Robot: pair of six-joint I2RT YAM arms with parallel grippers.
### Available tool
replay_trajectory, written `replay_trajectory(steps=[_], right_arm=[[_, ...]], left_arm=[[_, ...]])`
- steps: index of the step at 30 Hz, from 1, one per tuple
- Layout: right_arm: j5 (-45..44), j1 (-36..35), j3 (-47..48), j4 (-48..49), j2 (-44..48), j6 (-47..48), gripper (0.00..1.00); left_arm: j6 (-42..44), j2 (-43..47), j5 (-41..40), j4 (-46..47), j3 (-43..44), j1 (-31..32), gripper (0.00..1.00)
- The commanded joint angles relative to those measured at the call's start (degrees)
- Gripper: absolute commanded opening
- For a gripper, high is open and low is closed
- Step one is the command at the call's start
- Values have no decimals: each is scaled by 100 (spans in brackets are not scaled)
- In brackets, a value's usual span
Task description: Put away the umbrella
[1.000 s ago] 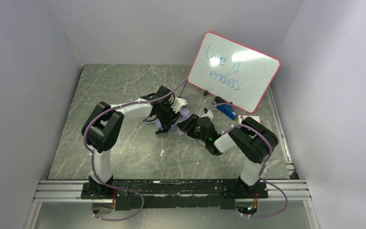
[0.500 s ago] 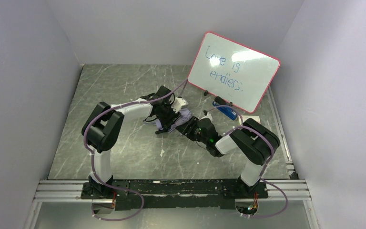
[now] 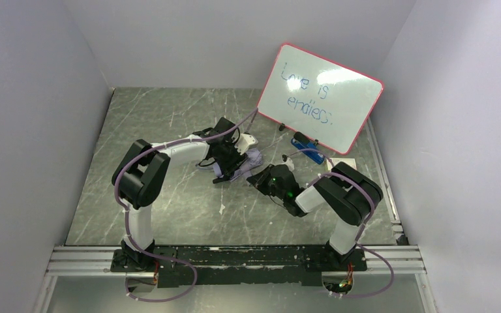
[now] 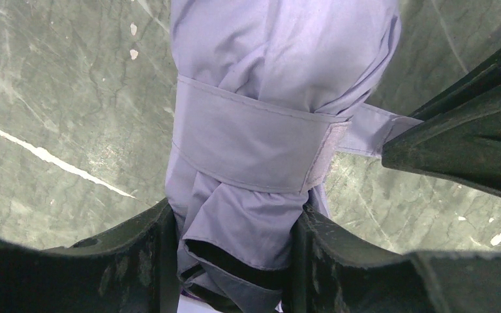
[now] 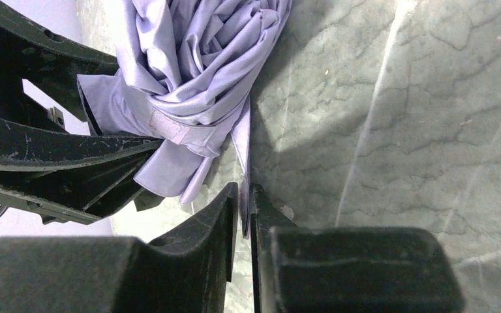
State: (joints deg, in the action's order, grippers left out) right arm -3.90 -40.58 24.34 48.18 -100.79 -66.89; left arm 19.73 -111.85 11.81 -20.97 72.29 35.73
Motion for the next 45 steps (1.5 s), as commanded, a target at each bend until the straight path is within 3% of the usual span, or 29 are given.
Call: replay_trajectory(steps=[1, 5, 13, 21, 35, 45], right_arm=[[-144, -25, -274, -269, -45, 63, 13], [-68, -53, -438, 25, -11, 86, 0], [281, -223, -693, 758, -61, -32, 0], [37, -729, -869, 621, 307, -107, 0], [-20, -997, -1016, -42, 1399, 148, 0], [-393, -1092, -1097, 757, 1737, 272, 0]], left_arm=[[225, -433, -856, -540, -312, -13, 5], [216, -459, -861, -531, -312, -5, 5], [165, -484, -968, -495, -297, -4, 5], [111, -527, -1085, -491, -265, -4, 5], [-16, -557, -1171, -487, -177, -5, 5], [34, -525, -1171, -452, -234, -4, 5]])
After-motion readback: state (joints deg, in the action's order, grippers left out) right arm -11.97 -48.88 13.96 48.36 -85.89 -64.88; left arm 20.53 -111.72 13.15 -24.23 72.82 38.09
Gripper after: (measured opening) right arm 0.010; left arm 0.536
